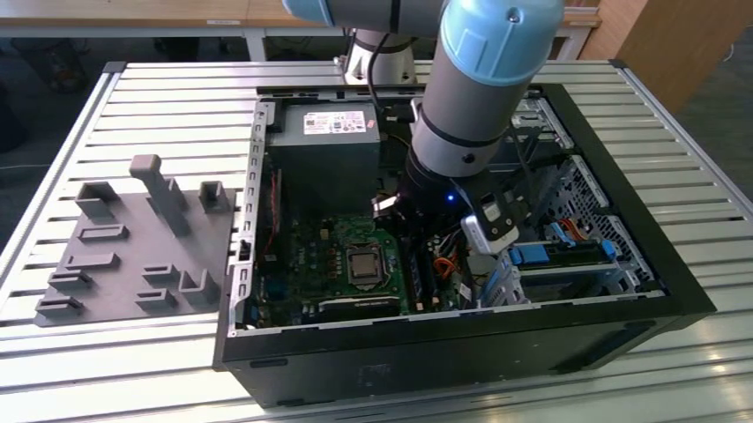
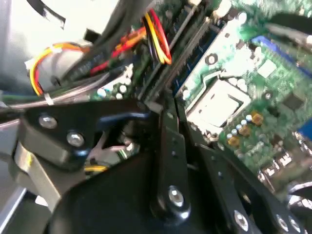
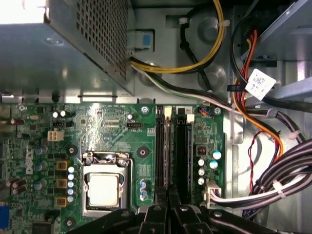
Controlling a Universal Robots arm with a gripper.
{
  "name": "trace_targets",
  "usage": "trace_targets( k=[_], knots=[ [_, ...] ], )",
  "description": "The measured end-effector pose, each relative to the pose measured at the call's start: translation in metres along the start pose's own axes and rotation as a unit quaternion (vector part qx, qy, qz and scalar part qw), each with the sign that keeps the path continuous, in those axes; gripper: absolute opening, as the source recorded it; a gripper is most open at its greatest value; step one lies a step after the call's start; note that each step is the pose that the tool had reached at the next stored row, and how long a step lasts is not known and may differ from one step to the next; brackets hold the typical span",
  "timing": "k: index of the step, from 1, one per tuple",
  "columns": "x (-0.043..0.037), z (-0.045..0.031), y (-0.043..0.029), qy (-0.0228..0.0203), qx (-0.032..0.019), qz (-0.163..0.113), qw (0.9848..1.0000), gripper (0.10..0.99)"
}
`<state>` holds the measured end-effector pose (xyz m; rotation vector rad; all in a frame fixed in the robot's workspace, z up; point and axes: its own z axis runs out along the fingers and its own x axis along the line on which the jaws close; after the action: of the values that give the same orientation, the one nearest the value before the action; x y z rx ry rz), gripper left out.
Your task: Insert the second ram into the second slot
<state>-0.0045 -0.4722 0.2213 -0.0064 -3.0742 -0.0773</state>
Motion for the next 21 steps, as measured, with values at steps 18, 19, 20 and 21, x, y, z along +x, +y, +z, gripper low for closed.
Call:
trace_targets(
  k=[18,19,20,21],
  knots=[
    [-0.0006,0.0007,0.0000,0.0007,-0.0003,0.003,1.0000,0.129],
    [-0.0009,0.0007,0.0001,0.0007,-0.0003,0.003,1.0000,0.129],
    [-0.0012,0.0007,0.0001,0.0007,-0.0003,0.004,1.0000,0.129],
    [-0.0013,0.0007,0.0001,0.0006,-0.0004,0.004,1.0000,0.129]
  ],
)
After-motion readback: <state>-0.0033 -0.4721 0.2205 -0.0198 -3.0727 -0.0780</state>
